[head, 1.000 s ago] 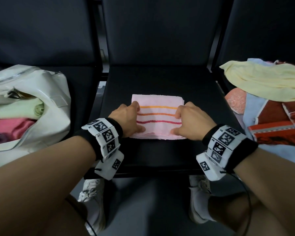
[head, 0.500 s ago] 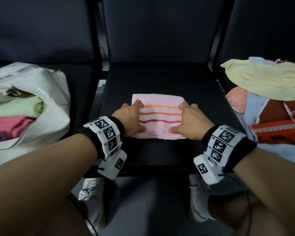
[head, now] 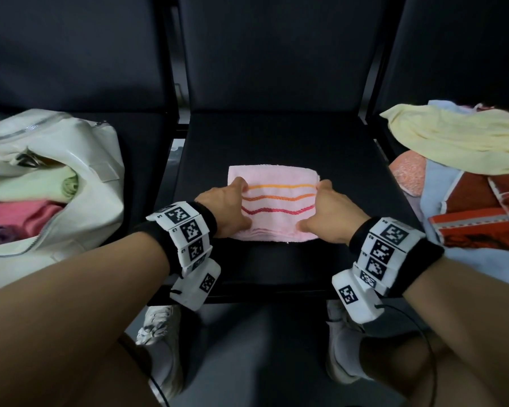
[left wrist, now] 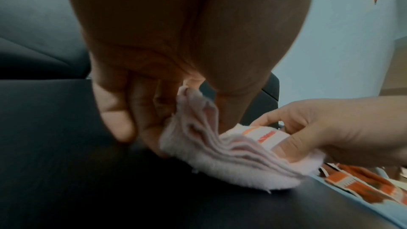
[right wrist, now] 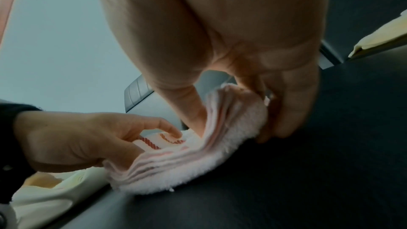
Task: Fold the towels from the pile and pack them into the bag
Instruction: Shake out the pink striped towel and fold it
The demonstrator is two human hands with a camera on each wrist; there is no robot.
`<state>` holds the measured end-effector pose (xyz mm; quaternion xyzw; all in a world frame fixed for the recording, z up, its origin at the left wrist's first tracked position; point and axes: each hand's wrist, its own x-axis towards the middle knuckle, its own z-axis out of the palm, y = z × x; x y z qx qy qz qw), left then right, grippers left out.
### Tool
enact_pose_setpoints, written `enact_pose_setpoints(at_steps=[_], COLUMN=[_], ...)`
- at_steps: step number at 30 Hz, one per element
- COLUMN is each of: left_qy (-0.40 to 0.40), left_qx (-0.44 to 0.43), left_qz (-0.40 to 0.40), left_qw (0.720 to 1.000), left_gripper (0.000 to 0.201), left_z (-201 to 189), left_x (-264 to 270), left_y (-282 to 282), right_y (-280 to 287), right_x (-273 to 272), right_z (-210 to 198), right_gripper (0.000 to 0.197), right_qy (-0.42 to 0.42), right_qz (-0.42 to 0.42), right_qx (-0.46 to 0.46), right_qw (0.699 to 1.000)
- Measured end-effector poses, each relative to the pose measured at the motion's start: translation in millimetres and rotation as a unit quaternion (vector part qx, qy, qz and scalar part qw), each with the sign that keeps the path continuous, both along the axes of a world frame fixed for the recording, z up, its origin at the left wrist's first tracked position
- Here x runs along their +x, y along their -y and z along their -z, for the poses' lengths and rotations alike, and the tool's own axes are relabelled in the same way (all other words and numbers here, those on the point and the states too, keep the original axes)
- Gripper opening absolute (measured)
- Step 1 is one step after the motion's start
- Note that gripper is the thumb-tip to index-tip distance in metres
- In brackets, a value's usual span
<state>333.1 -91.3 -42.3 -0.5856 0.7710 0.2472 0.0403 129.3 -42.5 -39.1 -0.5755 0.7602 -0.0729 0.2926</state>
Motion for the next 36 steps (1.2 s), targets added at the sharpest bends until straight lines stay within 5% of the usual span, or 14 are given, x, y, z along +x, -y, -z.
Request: enact_pose_setpoints(at_steps=[8, 11, 14, 17, 22, 31, 36], left_qy=[-0.126, -0.187, -0.205, -0.236, -0.218, -0.230, -0.202], left_qx=[-0.080, -0.122, -0.104, -0.075, -0.092, -0.123, -0.101], left_qz=[-0.042, -0.029, -0.078, -0.120, -0.126, -0.127, -0.128], left_qw=[0.988, 0.974, 0.970, 0.962, 0.963, 0.957, 0.966], left_gripper=[0.063, 0.038, 0.019, 0.019, 0.040, 0.012, 0.031], left_z=[0, 0, -3, -4, 3, 11, 13], left_x=[8, 10, 11, 13, 17, 23, 23], left_y=[5, 8, 12, 15, 21, 28, 31], right_y=[0, 3, 4, 5, 8, 8, 13], right_x=[-4, -5, -5, -6, -12, -18, -21], right_z=[6, 3, 2, 1, 5, 13, 18], right_gripper=[0.078, 0.041, 0.022, 0.037, 0.060, 0.018, 0.014], right_qy=[0.024, 0.037, 0.079, 0.096, 0.126, 0.154, 0.148], right_qz=[-0.014, -0.030, 0.000, 0.014, 0.017, 0.046, 0.071], right_qx=[-0.121, -0.202, -0.184, -0.171, -0.188, -0.222, -0.184], right_qw=[0.992, 0.978, 0.980, 0.981, 0.974, 0.962, 0.969])
